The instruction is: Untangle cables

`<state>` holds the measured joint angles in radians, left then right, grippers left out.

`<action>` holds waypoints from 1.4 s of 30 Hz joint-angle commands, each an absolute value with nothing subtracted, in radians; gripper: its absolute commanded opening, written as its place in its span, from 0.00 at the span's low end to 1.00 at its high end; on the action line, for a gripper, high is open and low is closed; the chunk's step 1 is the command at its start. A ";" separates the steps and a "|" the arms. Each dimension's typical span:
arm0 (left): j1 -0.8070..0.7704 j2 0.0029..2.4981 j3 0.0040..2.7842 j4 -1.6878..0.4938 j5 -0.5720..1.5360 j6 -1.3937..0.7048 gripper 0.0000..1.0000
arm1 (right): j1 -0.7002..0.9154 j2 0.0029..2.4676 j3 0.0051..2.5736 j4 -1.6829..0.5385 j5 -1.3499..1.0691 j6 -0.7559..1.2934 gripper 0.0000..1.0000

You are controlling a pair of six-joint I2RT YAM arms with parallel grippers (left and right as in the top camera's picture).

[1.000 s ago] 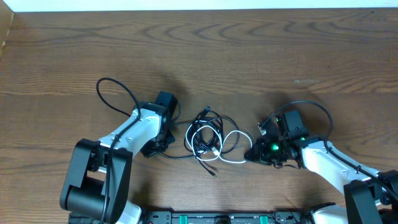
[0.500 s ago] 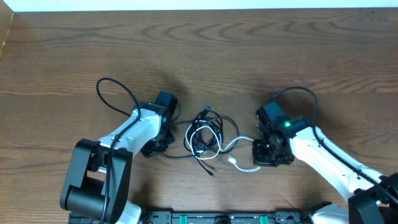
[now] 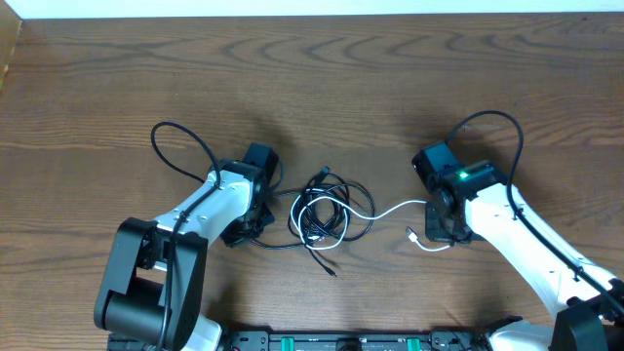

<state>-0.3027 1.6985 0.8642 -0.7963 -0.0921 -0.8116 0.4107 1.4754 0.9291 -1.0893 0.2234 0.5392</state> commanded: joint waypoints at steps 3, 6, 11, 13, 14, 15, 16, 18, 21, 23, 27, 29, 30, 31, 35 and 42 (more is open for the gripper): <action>-0.292 1.745 0.821 -0.773 -0.086 -0.822 0.08 | 0.407 1.478 0.942 -1.013 0.259 0.576 0.43; -0.292 1.745 0.821 -0.773 -0.086 -0.822 0.08 | 0.407 1.478 0.942 -0.950 0.167 0.533 0.73; -0.292 1.745 0.821 -0.773 -0.086 -0.822 0.08 | 0.408 1.478 0.942 -0.865 -0.085 0.522 0.76; -0.292 1.745 0.821 -0.773 -0.086 -0.822 0.08 | 0.408 1.478 0.942 -0.833 -0.216 0.488 0.75; -0.292 1.745 0.821 -0.773 -0.086 -0.822 0.08 | 0.408 1.478 0.942 -0.817 -0.284 0.472 0.73; -0.292 1.745 0.821 -0.773 -0.086 -0.822 0.08 | 0.408 1.478 0.942 -0.803 -0.344 0.470 0.68; -0.292 1.745 0.821 -0.773 -0.086 -0.822 0.08 | 0.408 1.478 0.942 -0.797 -0.387 0.470 0.62; -0.294 1.745 0.821 -0.773 -0.085 -0.822 0.08 | 0.407 1.478 0.942 -0.793 -0.461 0.471 0.55; -0.294 1.745 0.821 -0.772 -0.079 -0.822 0.08 | 0.408 1.478 0.942 -0.794 -0.522 0.492 0.74; -0.294 1.745 0.821 -0.769 -0.076 -0.822 0.08 | 0.408 1.478 0.942 -0.805 -0.567 0.505 0.94; -0.294 1.745 0.821 -0.769 -0.074 -0.822 0.08 | 0.426 1.478 0.941 -0.818 -0.584 0.531 0.96; -0.294 1.745 0.821 -0.768 -0.074 -0.822 0.08 | 0.450 1.478 0.940 -0.817 -0.584 0.574 0.96; -0.294 1.745 0.821 -0.768 -0.074 -0.822 0.08 | 0.461 1.478 0.940 -0.815 -0.583 0.594 0.94; -0.294 1.745 0.821 -0.765 -0.071 -0.822 0.08 | 0.478 1.478 0.940 -0.810 -0.583 0.616 0.89; -0.294 1.745 0.821 -0.762 -0.070 -0.822 0.08 | 0.543 1.478 0.940 -0.749 -0.582 0.692 0.59; -0.294 1.745 0.821 -0.762 -0.070 -0.822 0.08 | 0.657 1.478 0.940 -0.688 -0.393 0.995 0.49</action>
